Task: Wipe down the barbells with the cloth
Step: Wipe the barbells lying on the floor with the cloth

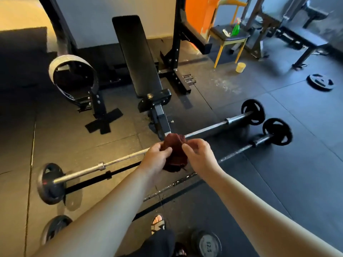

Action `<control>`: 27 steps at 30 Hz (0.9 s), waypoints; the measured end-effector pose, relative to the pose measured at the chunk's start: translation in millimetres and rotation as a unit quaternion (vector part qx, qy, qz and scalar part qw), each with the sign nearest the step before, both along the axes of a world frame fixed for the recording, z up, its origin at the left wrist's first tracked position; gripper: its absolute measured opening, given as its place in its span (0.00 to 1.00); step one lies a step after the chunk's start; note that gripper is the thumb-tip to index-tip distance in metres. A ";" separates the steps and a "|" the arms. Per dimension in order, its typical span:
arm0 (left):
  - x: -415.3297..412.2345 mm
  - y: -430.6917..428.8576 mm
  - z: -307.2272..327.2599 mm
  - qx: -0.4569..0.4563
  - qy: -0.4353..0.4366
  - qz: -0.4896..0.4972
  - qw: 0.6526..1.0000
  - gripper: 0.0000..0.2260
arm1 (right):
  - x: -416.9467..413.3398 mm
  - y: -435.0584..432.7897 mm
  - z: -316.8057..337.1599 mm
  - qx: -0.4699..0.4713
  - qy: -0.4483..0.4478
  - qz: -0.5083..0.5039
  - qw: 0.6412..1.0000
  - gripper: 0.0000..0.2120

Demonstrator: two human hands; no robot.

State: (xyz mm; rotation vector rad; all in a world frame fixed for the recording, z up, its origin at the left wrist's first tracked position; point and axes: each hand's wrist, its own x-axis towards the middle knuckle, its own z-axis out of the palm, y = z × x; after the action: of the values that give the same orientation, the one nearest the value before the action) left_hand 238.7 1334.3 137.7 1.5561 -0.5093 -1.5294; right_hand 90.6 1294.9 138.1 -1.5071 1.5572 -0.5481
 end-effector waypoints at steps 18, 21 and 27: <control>-10.7 -59.9 -101.6 0.056 -0.062 -0.003 0.996 0.10 | 18.8 -94.8 -101.2 0.212 0.027 -0.026 0.977 0.18; -20.5 -70.8 -116.3 0.079 -0.076 0.013 0.994 0.12 | 11.7 -112.9 -121.2 0.232 0.040 0.030 0.971 0.19; -51.5 -99.3 -173.1 0.135 -0.086 0.068 0.985 0.07 | -16.5 -155.5 -175.7 0.275 0.083 0.160 0.944 0.22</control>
State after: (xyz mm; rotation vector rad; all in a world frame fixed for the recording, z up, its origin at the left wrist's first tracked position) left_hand 187.1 1235.0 -35.4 1.9023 -0.2928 -1.4109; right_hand 74.1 1139.4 -37.6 -1.3426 1.3912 0.1993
